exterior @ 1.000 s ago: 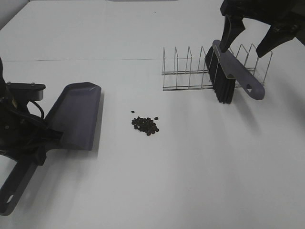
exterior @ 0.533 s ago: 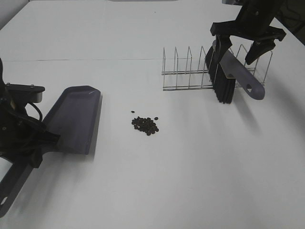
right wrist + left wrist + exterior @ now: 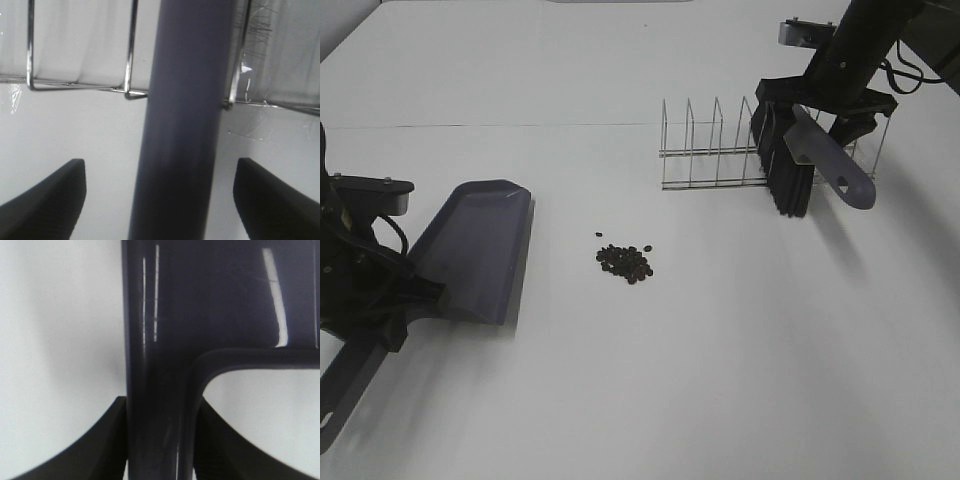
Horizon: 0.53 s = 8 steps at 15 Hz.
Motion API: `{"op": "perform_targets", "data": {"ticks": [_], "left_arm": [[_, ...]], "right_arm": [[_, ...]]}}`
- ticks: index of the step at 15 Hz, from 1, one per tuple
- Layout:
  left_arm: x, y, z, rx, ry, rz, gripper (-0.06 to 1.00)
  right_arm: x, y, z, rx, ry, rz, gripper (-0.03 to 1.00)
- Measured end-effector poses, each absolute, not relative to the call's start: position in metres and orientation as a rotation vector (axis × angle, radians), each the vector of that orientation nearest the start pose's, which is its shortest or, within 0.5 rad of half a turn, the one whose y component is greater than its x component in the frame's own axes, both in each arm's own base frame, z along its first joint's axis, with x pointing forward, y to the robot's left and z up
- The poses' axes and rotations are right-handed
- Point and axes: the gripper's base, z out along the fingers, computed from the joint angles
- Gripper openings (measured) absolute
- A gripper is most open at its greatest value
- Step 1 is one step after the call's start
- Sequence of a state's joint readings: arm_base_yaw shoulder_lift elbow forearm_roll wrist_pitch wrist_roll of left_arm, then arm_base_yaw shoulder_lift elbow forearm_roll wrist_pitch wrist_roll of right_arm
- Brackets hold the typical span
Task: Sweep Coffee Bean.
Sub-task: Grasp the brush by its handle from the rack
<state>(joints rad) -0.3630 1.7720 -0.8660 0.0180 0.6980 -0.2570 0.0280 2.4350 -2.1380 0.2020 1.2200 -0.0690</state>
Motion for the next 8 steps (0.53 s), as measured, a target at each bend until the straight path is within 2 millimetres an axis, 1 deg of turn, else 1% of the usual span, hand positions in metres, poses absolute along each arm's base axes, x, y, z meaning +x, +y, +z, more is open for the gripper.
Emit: {"op": "perform_targets", "data": {"ticks": [2,4,8], "left_arm": [[0.268,-0.101,0.133,0.185,3.081,-0.007,0.31],[0.268,-0.101,0.133,0.185,3.081,-0.007,0.31],[0.268,-0.100,0.133,0.191,3.079,-0.002,0.31]], "right_arm": [[0.503,0.031,0.154,-0.059,2.988,0.290,0.70],[0.503,0.032,0.154,-0.059,2.987,0.291,0.67],[0.504,0.032,0.137,-0.055,3.020,0.294,0.58]]}}
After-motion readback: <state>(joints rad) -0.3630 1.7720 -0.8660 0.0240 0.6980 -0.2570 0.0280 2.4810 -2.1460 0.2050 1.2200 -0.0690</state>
